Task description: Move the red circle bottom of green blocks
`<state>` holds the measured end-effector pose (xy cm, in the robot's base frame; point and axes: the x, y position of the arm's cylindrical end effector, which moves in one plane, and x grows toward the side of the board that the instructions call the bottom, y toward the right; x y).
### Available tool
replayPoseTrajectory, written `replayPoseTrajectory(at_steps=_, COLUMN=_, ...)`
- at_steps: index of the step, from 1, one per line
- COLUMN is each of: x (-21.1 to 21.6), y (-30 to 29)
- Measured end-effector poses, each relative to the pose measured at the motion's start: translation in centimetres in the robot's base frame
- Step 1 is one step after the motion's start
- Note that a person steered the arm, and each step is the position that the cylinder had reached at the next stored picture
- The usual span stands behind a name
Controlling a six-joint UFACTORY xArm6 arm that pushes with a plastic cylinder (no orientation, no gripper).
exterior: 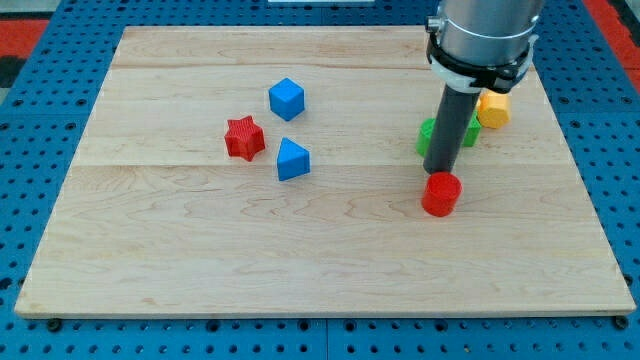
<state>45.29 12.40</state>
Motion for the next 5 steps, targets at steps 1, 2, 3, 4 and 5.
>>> replayPoseTrajectory(at_steps=1, x=0.9, y=-2.9)
replayPoseTrajectory(at_steps=2, x=1.2, y=-3.8)
replayPoseTrajectory(at_steps=3, x=3.4, y=-0.6)
replayPoseTrajectory(at_steps=4, x=1.0, y=-1.3)
replayPoseTrajectory(at_steps=5, x=-5.4, y=-6.5)
